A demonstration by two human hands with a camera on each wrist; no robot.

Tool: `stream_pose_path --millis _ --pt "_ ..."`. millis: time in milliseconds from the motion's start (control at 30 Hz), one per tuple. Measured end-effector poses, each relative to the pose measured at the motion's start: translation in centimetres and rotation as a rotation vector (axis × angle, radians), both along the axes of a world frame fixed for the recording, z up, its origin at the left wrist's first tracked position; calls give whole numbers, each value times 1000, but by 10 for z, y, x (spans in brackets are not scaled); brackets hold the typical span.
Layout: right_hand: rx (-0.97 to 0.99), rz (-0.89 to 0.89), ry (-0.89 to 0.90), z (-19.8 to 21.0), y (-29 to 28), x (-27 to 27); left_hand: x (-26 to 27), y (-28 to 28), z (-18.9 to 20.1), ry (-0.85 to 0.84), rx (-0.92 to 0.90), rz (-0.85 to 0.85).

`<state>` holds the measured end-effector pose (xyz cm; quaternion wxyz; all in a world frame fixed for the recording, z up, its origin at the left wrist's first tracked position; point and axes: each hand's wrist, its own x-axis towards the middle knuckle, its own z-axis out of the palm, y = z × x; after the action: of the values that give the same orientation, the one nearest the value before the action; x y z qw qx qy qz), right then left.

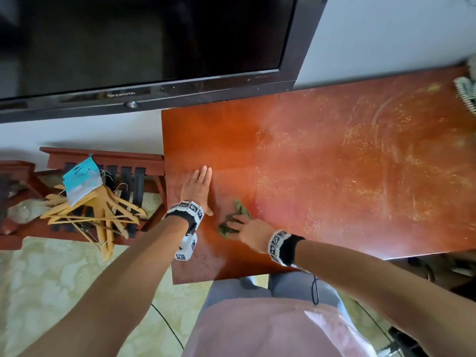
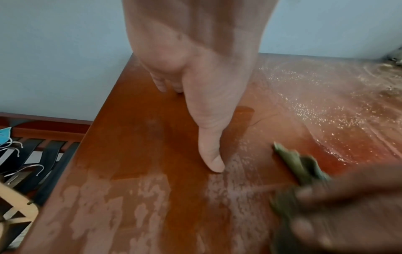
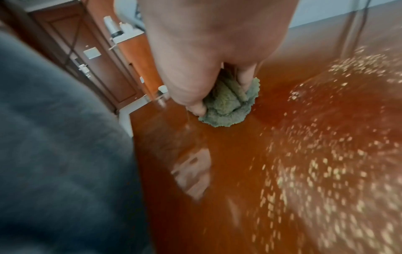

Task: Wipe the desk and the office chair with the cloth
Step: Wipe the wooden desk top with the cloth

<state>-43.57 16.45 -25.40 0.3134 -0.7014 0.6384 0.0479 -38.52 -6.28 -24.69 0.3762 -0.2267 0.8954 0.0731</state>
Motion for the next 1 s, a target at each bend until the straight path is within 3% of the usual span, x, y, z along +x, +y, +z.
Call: stream_pose_path --millis 133,233,333,467,567,733,1000 --pt "-66 238 -8 -8 29 15 15 13 4 87 -11 12" --pt "-62 370 -36 -8 28 -7 37 29 8 146 38 32" --pt "-118 285 -17 -2 14 -44 65 46 8 183 80 73" --pt "-92 -14 103 10 -14 -102 96 78 4 161 80 143" --pt "-42 -84 147 5 -31 -125 114 106 -3 136 35 177" --pt "-42 -59 213 -5 -15 -100 131 147 -11 147 4 270" --pt "26 191 164 5 65 -30 142 182 -13 124 43 371"
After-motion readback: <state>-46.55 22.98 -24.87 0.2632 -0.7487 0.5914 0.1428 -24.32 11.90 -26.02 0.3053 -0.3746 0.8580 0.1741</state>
